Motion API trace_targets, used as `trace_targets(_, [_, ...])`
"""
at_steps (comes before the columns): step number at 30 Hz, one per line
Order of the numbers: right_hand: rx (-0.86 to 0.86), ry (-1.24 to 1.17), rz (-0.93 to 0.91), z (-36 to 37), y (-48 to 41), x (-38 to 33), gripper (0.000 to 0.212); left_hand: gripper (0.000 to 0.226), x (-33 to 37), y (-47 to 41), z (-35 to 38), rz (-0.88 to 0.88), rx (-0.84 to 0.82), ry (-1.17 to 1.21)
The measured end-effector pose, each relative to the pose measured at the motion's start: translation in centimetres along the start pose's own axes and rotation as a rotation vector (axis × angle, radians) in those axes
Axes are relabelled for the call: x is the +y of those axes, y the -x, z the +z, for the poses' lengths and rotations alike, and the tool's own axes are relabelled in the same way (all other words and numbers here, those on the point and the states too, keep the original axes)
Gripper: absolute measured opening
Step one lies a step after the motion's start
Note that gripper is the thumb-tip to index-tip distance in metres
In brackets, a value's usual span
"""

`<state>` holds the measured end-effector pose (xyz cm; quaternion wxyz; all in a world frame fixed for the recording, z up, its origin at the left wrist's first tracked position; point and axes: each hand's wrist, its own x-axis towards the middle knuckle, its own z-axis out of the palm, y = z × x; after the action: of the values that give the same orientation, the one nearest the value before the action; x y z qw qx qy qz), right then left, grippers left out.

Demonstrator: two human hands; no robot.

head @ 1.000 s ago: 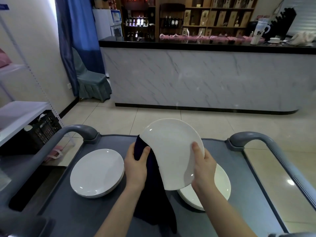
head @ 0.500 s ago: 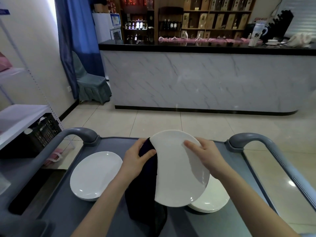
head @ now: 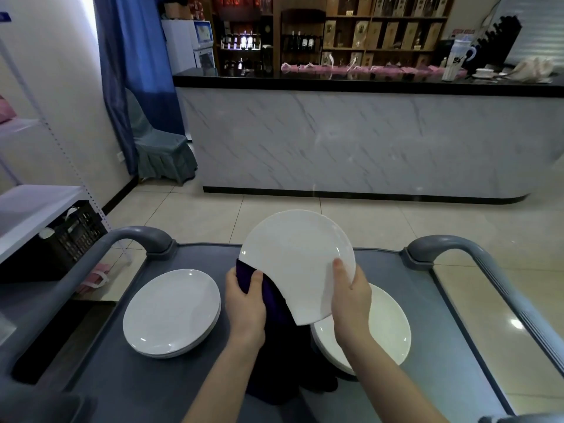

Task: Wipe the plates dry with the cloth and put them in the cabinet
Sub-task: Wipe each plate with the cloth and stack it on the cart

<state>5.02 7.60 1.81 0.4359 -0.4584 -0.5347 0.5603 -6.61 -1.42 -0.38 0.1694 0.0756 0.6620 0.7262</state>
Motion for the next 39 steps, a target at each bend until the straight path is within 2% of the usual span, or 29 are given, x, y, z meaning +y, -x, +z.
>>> trace_targets(1, [-0.092, 0.116, -0.068, -0.7, 0.0, 0.1, 0.008, 0.014, 0.2, -0.5, -0.2, -0.008, 0.004, 0.000])
trace_targets(4, [-0.298, 0.333, -0.286, -2.8, -0.3, 0.5, 0.048, 0.024, 0.8, -1.9, -1.1, -0.009, 0.016, -0.033])
trace_targets(6, [-0.374, 0.568, -0.533, -3.9, -0.5, 0.3, 0.064, 0.025, 0.8, -2.5, -1.5, -0.007, 0.024, -0.061])
trace_targets(9, [-0.604, 0.874, -1.000, -4.5, -0.5, 0.0, 0.062, 0.018, 0.6, -2.7, -1.7, -0.029, 0.007, -0.068])
trace_targets(12, [-0.808, 1.068, -1.164, -4.5, -0.5, -0.2, 0.062, 0.018, 0.7, -2.6, -1.6, -0.059, -0.020, -0.056])
trace_targets(14, [-0.793, 1.113, -1.270, -4.4, -0.7, -0.3, 0.055, 0.016, 0.8, -2.7, -1.6, -0.068, -0.033, -0.050])
trace_targets(17, [-0.714, 1.138, -1.427, -4.3, -0.7, -0.1, 0.064, 0.018, 1.1, -2.9, -1.8, -0.108, -0.041, -0.031])
trace_targets(19, [-0.690, 1.138, -1.466, -4.4, -0.8, 0.1, 0.068, 0.022, 1.5, -3.1, -1.8, -0.159, -0.051, 0.005])
trace_targets(23, [-0.683, 1.091, -1.331, -4.3, -1.1, -0.2, 0.069, 0.025, 2.1, -4.0, -1.5, -0.263, -0.098, 0.026])
trace_targets(26, [-0.687, 0.911, -0.914, -4.2, -1.0, -0.4, 0.049, 0.025, 2.0, -4.4, -1.7, -0.246, -0.088, 0.027])
trace_targets(29, [-0.565, 0.667, -0.487, -4.3, -1.2, -0.9, 0.026, 0.023, 1.6, -4.5, -1.7, -0.178, 0.042, 0.016])
trace_targets(31, [-0.521, 0.505, -0.322, -4.5, -1.2, -0.9, 0.021, 0.031, 1.6, -4.0, -0.9, -0.140, 0.107, 0.042])
trace_targets(33, [-0.511, 0.317, -0.231, -4.4, -0.5, -0.9, 0.019, 0.036, 2.1, -3.1, 0.5, -0.100, 0.118, 0.095])
trace_targets(36, [-0.511, 0.028, -0.065, -3.8, 1.0, -0.7, 0.020, 0.035, 2.6, -1.2, 2.6, -0.051, -0.010, 0.145])
trace_targets(39, [-0.481, -0.186, 0.086, -3.2, 1.7, -0.9, 0.022, 0.043, 1.8, 1.1, 3.6, 0.135, -0.330, -0.071])
